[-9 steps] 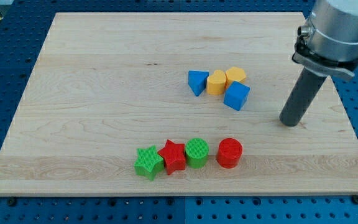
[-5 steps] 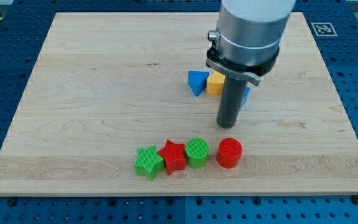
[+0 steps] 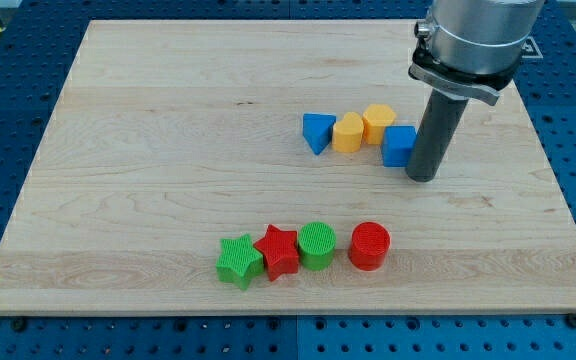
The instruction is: Move the blue cube towards the center right of the board
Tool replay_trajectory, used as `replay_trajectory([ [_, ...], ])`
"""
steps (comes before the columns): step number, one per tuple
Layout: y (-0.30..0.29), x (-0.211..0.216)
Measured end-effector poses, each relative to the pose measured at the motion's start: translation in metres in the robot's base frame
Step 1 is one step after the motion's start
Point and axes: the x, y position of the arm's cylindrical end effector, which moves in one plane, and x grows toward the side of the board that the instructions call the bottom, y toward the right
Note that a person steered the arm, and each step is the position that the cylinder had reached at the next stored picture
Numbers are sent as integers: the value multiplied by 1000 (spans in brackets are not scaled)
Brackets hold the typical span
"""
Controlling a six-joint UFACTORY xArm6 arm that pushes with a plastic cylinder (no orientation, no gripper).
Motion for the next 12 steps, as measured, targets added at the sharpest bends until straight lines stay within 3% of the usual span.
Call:
replay_trajectory([
  [3, -53, 11],
  [5, -67, -16],
  [8, -2, -17],
  [12, 36, -7],
])
